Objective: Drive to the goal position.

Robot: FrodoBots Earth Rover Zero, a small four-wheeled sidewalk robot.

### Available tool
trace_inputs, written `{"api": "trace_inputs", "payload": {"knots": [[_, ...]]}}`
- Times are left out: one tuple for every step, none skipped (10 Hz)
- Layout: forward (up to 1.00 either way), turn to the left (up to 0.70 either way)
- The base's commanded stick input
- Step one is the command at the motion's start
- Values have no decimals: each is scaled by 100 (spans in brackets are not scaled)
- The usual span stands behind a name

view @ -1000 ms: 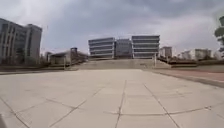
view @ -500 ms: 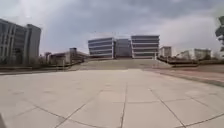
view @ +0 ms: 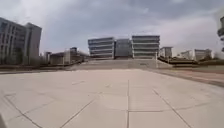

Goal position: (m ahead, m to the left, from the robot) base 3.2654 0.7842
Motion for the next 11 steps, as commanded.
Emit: {"api": "trace_inputs", "payload": {"knots": [[70, 0], [70, 0], [70, 0], [70, 0], [70, 0], [70, 0], [70, 0], [70, 0], [70, 0], [70, 0], [70, 0]]}}
